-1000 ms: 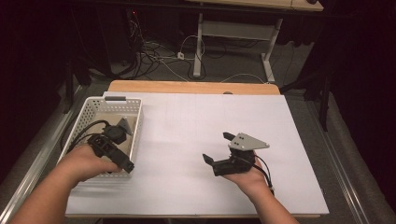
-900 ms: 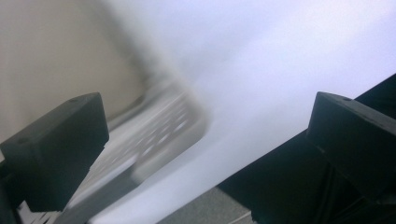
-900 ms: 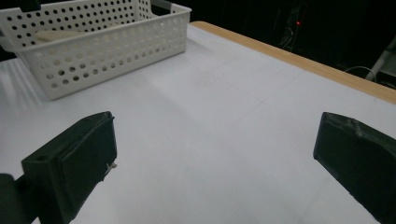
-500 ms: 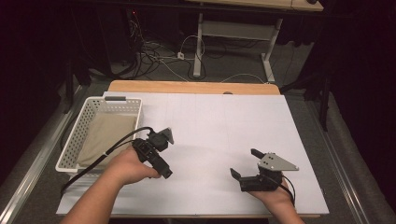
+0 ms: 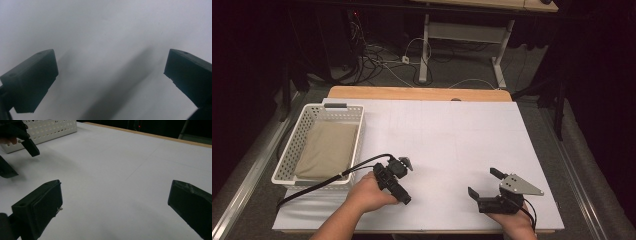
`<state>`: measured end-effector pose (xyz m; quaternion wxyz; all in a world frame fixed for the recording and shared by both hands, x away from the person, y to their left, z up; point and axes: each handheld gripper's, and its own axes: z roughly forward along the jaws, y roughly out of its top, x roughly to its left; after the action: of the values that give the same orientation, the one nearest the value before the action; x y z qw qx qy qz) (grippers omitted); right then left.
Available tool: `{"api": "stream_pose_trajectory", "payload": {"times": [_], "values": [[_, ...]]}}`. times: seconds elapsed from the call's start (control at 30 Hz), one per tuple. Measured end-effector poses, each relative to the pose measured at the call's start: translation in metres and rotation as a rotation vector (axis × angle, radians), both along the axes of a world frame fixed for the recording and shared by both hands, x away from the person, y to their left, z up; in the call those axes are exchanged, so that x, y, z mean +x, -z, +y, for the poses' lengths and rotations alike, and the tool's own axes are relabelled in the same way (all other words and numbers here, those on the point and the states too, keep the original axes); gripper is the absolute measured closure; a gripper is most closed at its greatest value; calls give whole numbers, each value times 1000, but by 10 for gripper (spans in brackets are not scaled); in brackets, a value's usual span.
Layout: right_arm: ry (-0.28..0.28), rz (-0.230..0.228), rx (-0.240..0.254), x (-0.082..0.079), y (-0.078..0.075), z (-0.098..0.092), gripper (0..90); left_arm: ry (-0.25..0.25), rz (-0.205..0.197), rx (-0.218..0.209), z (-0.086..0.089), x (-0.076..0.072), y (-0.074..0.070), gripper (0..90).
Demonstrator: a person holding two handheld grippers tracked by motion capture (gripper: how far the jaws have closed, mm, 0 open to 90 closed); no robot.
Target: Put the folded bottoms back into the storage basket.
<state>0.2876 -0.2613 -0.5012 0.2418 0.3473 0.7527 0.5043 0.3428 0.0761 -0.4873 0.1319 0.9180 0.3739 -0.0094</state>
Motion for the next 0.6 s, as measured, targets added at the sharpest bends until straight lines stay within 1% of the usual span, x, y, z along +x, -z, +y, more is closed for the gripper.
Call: {"api": "stream_pose_trajectory", "payload": {"times": [0.1,0.13,0.17,0.2,0.27,0.33,0.37,0.4,0.47,0.53,0.6], "values": [[2,-7,7,-2,1,-2,0,9,-71,-103,4,-7,5,0],[3,-9,7,-3,1,-2,0,0,-101,-149,6,-10,7,0],[6,-10,7,-4,2,-3,0,-2,-122,-174,8,-12,9,0],[8,-10,7,-5,2,-4,0,-9,-152,-208,10,-14,10,0],[15,-10,3,-7,3,-5,0,-17,-222,-282,15,-20,13,0],[19,-15,10,-9,4,-7,0,-30,-275,-361,21,-27,15,0],[20,-21,12,-10,4,-8,0,-35,-311,-408,24,-31,17,0],[24,-27,16,-11,5,-9,0,-28,-369,-444,28,-34,19,0],[27,-44,32,-13,5,-11,0,-20,-437,-529,34,-42,22,0],[32,-58,41,-16,5,-14,0,-30,-502,-584,40,-49,25,0],[37,-70,52,-19,5,-16,0,-40,-581,-640,46,-56,28,0]]}}
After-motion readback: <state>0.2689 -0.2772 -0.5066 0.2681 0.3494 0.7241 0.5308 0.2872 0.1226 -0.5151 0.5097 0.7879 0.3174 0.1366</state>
